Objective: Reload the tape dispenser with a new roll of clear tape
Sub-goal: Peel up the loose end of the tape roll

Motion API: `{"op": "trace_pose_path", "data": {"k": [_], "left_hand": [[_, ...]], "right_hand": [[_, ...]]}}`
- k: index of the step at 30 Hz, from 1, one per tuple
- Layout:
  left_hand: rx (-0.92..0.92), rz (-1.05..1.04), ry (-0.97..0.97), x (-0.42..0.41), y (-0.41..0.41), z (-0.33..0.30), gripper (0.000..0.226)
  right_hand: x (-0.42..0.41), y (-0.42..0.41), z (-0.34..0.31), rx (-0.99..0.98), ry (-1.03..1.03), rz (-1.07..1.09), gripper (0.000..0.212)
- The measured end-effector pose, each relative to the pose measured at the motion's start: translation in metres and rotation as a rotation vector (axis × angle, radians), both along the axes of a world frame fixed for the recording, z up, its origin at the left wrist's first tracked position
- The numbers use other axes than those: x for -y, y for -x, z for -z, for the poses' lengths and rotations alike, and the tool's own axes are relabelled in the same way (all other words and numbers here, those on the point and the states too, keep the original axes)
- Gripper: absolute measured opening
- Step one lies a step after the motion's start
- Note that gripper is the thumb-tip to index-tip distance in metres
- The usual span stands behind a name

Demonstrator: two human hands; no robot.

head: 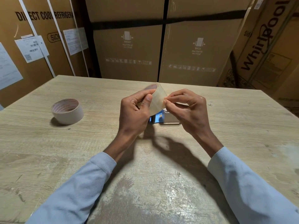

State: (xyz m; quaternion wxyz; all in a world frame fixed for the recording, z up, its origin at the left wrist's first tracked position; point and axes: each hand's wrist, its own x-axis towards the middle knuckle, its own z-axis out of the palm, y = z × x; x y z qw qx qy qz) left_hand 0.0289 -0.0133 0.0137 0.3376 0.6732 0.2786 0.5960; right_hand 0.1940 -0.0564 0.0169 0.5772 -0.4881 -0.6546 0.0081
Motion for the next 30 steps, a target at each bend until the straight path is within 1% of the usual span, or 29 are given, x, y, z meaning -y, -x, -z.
{"op": "trace_pose_path", "data": {"k": [4, 6, 10, 12, 17, 21, 24, 30], "left_hand": [[0.000, 0.011, 0.004, 0.0016, -0.0001, 0.0000, 0.024], [0.014, 0.006, 0.003, 0.0027, -0.0001, -0.0014, 0.023], [0.059, -0.025, 0.027, 0.0032, 0.0017, -0.0052, 0.021], [0.061, -0.021, 0.030, 0.0032, 0.0026, -0.0058, 0.021], [0.034, -0.002, 0.033, 0.0044, 0.0015, -0.0053, 0.021], [0.017, -0.004, 0.028, 0.0035, 0.0022, -0.0049, 0.021], [0.017, -0.012, 0.036, 0.0037, 0.0022, -0.0044, 0.021], [0.018, 0.008, 0.038, 0.0037, 0.0022, -0.0042, 0.022]], "right_hand": [[-0.0003, 0.0000, -0.0004, 0.059, -0.049, 0.047, 0.003], [-0.0005, -0.0011, -0.0007, 0.055, -0.052, 0.039, 0.004], [0.0013, 0.0008, 0.0007, 0.055, -0.022, -0.027, 0.018], [0.0011, 0.0019, 0.0012, 0.060, -0.020, -0.040, 0.022], [0.0004, -0.0035, -0.0011, 0.017, -0.019, -0.038, 0.009], [0.0017, -0.0035, -0.0005, -0.003, 0.014, -0.059, 0.009], [0.0007, -0.0013, -0.0004, 0.001, -0.005, -0.064, 0.015], [0.0008, -0.0018, -0.0019, 0.037, -0.035, -0.023, 0.005]]}}
